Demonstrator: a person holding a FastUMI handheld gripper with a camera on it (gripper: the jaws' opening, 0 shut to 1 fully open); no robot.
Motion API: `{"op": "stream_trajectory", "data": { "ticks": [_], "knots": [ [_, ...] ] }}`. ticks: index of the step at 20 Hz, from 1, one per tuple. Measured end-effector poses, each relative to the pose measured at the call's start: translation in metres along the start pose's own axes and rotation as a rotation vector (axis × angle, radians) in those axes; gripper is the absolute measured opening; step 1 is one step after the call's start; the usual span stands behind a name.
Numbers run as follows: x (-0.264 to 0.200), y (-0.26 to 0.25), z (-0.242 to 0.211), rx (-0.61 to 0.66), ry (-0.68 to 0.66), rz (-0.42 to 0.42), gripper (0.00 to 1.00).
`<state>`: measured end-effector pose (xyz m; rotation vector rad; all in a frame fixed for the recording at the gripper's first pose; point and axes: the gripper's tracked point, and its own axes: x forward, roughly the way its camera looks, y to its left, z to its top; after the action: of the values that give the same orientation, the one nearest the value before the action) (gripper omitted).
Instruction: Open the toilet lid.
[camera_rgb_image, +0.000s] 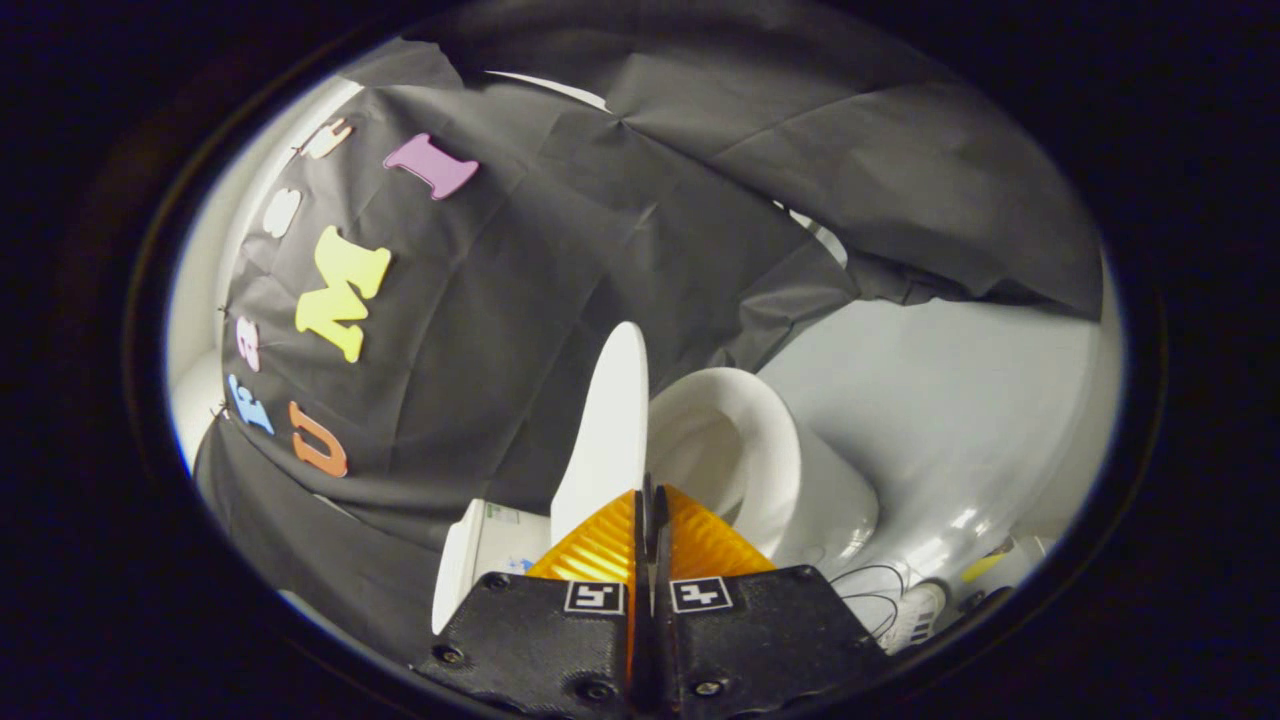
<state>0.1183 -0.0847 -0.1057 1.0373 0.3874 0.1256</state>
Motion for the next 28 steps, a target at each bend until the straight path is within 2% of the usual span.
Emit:
{"op": "stream_trajectory", "data": {
  "ticks": [12, 28],
  "knots": [
    [-0.016, 0.074, -0.002, -0.090, -0.033, 0.108, 0.06],
    [-0.025, 0.136, -0.016, -0.195, -0.056, 0.132, 0.08]
  ]
}}
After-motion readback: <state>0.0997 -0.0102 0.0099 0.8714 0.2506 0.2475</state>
